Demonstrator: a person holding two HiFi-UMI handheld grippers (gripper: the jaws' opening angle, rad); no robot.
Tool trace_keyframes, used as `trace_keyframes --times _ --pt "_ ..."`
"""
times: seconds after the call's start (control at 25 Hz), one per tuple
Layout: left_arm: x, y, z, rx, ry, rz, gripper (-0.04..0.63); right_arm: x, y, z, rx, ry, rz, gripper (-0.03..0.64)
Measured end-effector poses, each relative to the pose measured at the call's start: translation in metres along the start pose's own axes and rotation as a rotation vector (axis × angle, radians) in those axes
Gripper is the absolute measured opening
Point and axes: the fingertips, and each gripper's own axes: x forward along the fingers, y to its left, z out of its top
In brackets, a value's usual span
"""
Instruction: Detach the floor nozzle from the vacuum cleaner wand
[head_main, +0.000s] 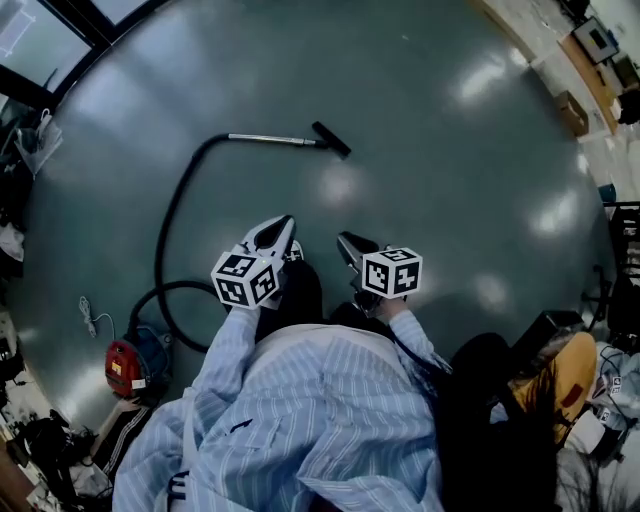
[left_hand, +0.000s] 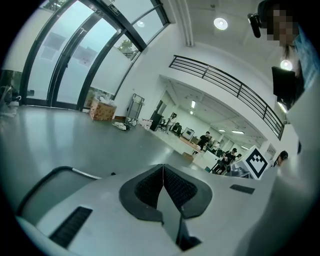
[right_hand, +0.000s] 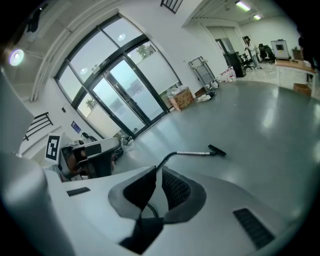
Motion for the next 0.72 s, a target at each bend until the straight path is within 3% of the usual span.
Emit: trace_keyframes --times 0.4,0.72 --pt "0.033 0.083 0.053 -0.013 0.005 -0.046 0.008 0.059 -0.004 0.070 0.028 -0.030 -0.079 0.041" --pt "0.067 0.098 0.059 -0.063 0.031 -0.041 0.008 0.068 -0.046 0.108 0.063 -0.041 -0.120 0.041"
